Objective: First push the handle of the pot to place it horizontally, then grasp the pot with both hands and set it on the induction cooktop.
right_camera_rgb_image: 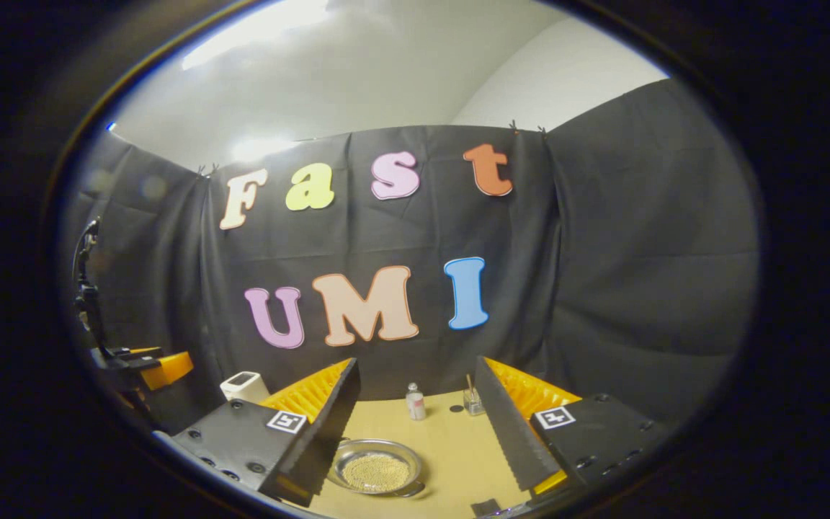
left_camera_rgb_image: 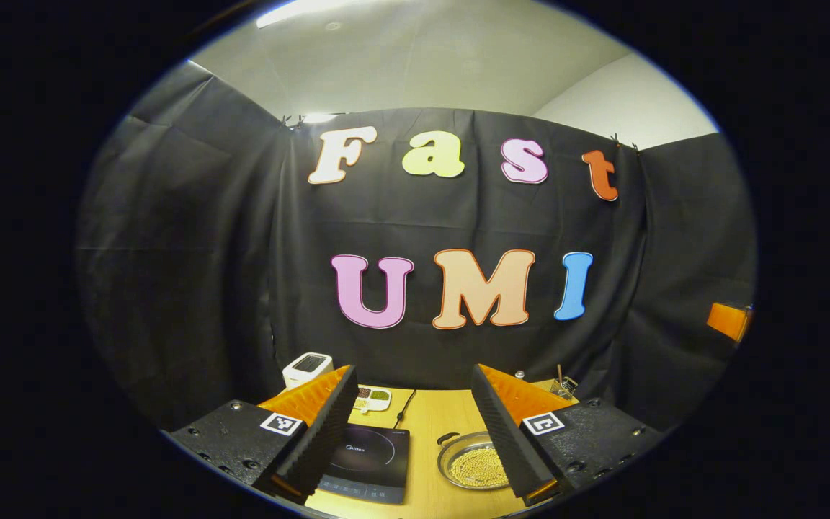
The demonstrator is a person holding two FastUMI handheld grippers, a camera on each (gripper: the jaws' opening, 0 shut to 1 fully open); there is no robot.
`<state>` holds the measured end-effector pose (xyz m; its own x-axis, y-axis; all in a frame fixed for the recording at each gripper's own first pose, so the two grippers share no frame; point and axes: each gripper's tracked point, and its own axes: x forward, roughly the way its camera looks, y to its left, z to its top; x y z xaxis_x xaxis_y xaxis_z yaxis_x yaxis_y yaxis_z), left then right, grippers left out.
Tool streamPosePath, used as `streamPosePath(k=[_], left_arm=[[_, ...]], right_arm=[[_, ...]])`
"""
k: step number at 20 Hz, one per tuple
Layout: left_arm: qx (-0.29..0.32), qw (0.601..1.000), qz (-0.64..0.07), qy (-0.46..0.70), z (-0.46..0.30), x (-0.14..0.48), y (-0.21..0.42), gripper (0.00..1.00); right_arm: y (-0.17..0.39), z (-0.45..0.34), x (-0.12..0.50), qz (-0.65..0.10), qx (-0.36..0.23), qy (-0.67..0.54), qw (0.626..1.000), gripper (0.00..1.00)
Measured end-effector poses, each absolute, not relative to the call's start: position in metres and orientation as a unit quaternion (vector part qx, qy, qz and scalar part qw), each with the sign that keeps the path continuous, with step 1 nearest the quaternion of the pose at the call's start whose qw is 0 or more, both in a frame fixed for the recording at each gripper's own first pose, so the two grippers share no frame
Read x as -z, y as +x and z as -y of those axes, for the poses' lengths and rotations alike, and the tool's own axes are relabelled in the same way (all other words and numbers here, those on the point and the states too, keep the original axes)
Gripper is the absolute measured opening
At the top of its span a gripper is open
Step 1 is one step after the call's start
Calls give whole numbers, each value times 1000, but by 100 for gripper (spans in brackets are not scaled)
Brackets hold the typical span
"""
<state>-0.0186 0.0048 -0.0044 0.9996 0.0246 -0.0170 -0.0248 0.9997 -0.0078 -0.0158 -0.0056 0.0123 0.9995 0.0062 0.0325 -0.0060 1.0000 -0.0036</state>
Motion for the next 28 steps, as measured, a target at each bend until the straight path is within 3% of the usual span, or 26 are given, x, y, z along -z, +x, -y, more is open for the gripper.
streamPosePath(k=[1, 4, 8, 9, 10, 18, 20, 21, 22, 28], left_arm=[[-10, 1000, -7, -7, -3, 4, -19, 92], [-5, 1000, -9, -10, 0, 7, -23, 92], [-9, 1000, -9, 0, -5, 10, -28, 95], [-12, 1000, -8, 2, -7, 11, -30, 92], [-15, 1000, -10, 2, -10, 12, -31, 95], [-55, 998, -41, 8, -51, 45, -45, 92], [-56, 998, -40, 1, -55, 48, -46, 96], [-57, 998, -40, -4, -60, 51, -48, 92], [-60, 997, -40, -7, -65, 53, -49, 96], [-89, 994, -61, -5, -94, 78, -55, 92]], right_arm=[[-19, 3, -14, 16, -7, 0, 1000, 92], [-20, 0, -12, 11, -14, 4, 1000, 60], [-22, 3, -6, 3, -18, 11, 1000, 4], [-22, 6, 0, -7, -18, 5, 1000, 0], [-22, 7, 7, -16, -16, 0, 1000, 2], [-23, 2, 99, -121, -37, 8, 992, 0], [-24, -7, 134, -164, -48, 11, 985, 2], [-24, -13, 149, -185, -56, 10, 981, 3], [-24, -20, 166, -204, -63, 7, 977, 0], [-20, -51, 261, -301, -87, 10, 950, 0]])
